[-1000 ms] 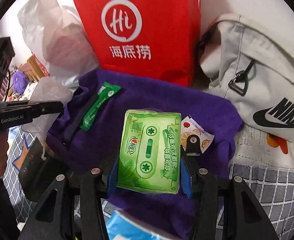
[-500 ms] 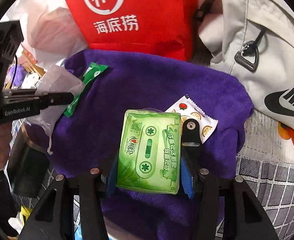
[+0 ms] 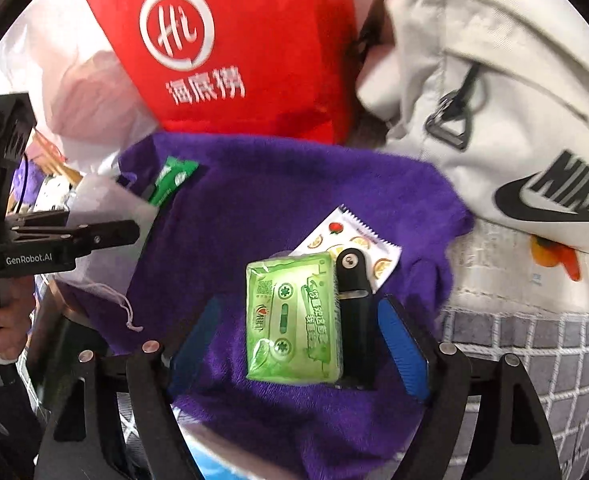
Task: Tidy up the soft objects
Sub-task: 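Grasp the yellow-and-black pouch with right tool while left tool moves toward the white gloves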
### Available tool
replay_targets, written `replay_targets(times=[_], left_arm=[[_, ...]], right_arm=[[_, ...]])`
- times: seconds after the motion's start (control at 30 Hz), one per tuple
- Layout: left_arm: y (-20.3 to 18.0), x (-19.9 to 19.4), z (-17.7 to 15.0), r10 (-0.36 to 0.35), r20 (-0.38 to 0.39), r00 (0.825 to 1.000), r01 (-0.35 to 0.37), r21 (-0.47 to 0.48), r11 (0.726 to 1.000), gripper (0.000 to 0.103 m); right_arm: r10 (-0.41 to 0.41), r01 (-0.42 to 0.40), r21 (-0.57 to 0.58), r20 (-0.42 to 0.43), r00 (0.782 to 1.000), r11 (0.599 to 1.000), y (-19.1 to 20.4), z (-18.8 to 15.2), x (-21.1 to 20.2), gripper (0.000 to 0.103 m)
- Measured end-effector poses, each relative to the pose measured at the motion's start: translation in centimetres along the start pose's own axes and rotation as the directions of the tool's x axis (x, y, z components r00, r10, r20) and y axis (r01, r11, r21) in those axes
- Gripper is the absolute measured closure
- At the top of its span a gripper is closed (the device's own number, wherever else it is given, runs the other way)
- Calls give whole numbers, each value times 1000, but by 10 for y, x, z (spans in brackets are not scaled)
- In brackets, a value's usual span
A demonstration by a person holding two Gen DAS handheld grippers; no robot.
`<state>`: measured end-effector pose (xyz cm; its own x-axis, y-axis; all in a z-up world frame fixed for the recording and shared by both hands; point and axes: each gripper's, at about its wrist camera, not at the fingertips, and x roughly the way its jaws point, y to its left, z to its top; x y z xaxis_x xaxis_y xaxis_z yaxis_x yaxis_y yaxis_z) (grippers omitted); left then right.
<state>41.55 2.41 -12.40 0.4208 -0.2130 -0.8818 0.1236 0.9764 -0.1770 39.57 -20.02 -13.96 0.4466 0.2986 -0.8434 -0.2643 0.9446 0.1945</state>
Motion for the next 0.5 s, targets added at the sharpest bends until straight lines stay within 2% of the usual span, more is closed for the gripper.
replay_targets(times=[0.2, 0.37, 0.5], left_arm=[[8, -39, -20, 24, 54, 998, -22, -24, 999, 46], [16, -69, -43, 31, 83, 996, -27, -49, 998, 46], [22, -87, -68, 41, 106, 994, -33, -77, 997, 46]], right_arm=[[43, -41, -30, 81, 996, 999, 26, -24, -52, 22], [95, -91, -53, 97, 991, 995, 57, -58, -85, 24], [137, -131, -73, 88, 987, 989, 86, -87, -102, 31]])
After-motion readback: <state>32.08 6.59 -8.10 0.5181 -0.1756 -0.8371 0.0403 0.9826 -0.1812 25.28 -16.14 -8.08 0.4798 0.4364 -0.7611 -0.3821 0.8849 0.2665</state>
